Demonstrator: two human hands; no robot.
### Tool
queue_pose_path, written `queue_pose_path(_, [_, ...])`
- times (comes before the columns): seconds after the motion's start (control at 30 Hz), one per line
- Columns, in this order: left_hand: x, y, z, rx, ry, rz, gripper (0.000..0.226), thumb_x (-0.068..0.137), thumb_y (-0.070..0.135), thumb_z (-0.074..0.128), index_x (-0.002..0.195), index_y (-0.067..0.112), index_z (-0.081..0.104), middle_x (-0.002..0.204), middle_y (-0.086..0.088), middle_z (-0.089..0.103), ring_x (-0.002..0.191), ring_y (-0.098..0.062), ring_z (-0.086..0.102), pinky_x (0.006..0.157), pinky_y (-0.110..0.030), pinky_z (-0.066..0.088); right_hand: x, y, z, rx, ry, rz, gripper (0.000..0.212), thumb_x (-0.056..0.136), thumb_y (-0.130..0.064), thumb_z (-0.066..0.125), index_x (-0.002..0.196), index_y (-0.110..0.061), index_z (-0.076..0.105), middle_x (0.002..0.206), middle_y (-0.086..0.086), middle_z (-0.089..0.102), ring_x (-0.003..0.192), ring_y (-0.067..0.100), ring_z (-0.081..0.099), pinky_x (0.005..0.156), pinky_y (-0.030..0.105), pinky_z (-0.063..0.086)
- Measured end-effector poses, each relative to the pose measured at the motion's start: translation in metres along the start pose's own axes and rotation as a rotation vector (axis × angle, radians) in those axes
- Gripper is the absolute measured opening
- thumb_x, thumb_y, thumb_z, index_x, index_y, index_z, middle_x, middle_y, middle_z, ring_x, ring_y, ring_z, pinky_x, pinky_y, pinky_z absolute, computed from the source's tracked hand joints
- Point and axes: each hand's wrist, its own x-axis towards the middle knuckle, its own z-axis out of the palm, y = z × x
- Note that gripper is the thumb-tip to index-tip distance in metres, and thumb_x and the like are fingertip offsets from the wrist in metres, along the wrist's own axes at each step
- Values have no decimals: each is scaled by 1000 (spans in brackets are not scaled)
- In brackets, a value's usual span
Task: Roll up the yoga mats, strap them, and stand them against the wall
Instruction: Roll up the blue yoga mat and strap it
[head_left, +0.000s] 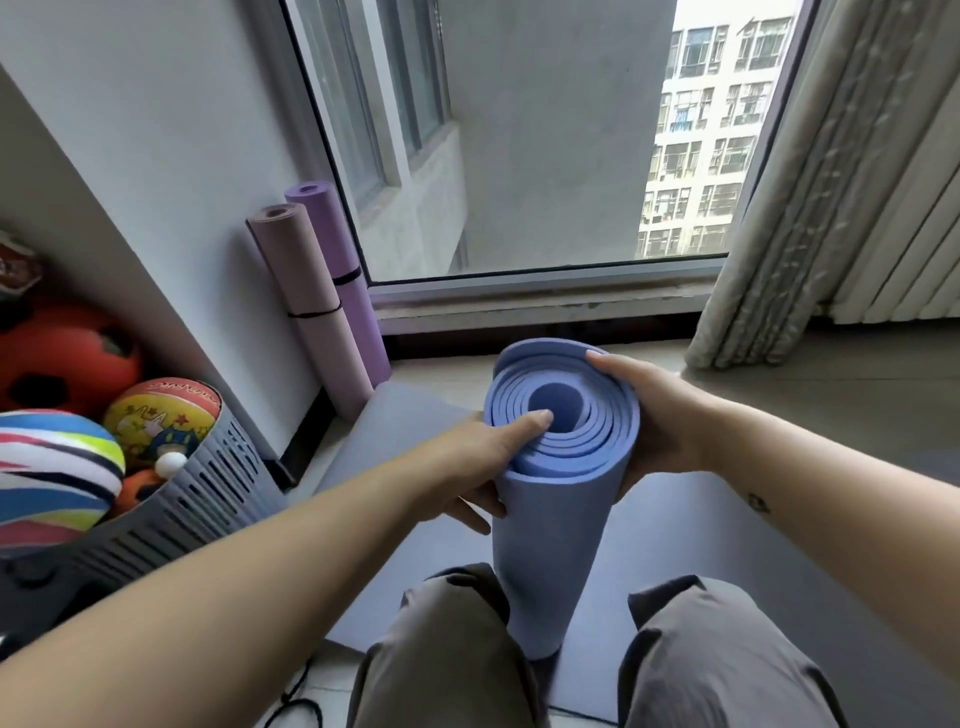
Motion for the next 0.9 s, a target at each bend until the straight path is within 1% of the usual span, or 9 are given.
queue_pose_path(0.17, [-4, -13, -8, -61, -55, -39, 61, 88, 64, 45, 134, 23, 44, 120, -15, 61, 100, -30, 66, 83, -47, 57, 15, 4, -1, -31, -134, 30, 63, 87, -68, 39, 122, -21, 63, 117, 17, 67, 109, 37, 62, 86, 73, 43])
queue_pose_path(0.27, [-9, -13, -13, -78, -139, -73, 57, 88, 55, 50, 135, 23, 41, 120, -15, 59, 103, -31, 64, 83, -48, 57, 14, -4, 4, -148, -134, 21, 49, 90, -58, 42, 116, -23, 63, 101, 12, 72, 90, 30, 69, 80, 62, 52])
queue_pose_path(0.37, [-12, -13, -12, -96, -206, -82, 53, 88, 48, 52, 133, 22, 41, 121, -13, 56, 105, -33, 61, 81, -49, 58, 13, -31, 10, -587, 114, -72, 29, 101, -34, 43, 111, -13, 61, 82, 10, 70, 65, 20, 69, 67, 44, 59])
queue_pose_path(0.43, [-13, -15, -9, -131, -217, -73, 51, 88, 45, 52, 133, 23, 40, 126, -11, 51, 107, -35, 60, 81, -50, 57, 16, -45, 11, -901, 322, -168, 29, 101, -29, 45, 107, -7, 63, 80, 8, 68, 65, 17, 66, 58, 31, 57])
queue_pose_path(0.47, [-13, -15, -9, -137, -221, -63, 50, 89, 43, 52, 133, 24, 39, 129, -10, 49, 108, -36, 59, 81, -49, 57, 17, -47, 11, -969, 364, -204, 29, 100, -29, 47, 106, -8, 65, 81, 7, 68, 68, 17, 66, 57, 27, 55])
queue_pose_path(0.6, [-14, -20, -5, -102, -257, -20, 59, 83, 45, 55, 135, 24, 36, 132, -10, 46, 112, -36, 57, 80, -46, 58, 17, -43, 16, -972, 304, -284, 23, 97, -32, 52, 105, -17, 68, 84, 2, 69, 73, 14, 66, 58, 21, 48])
queue_pose_path(0.7, [-16, -21, -2, -86, -266, -11, 75, 69, 49, 55, 136, 25, 33, 131, -10, 47, 110, -36, 58, 80, -43, 59, 16, -42, 19, -828, 187, -274, 20, 96, -28, 55, 100, -16, 70, 85, 5, 72, 72, 15, 67, 63, 25, 54])
queue_pose_path(0.8, [-14, -20, -1, -48, -257, 0, 71, 75, 50, 55, 137, 25, 31, 129, -12, 49, 107, -36, 60, 83, -42, 58, 16, -42, 20, -803, 103, -264, 20, 96, -22, 54, 93, -11, 70, 88, 9, 73, 75, 20, 68, 73, 35, 55])
queue_pose_path(0.9, [-12, -18, 0, 0, -236, 8, 58, 88, 48, 52, 137, 24, 31, 128, -13, 51, 104, -35, 62, 87, -42, 56, 14, -41, 22, -766, 82, -255, 24, 98, -18, 47, 86, -7, 66, 88, 11, 70, 71, 19, 65, 69, 34, 52])
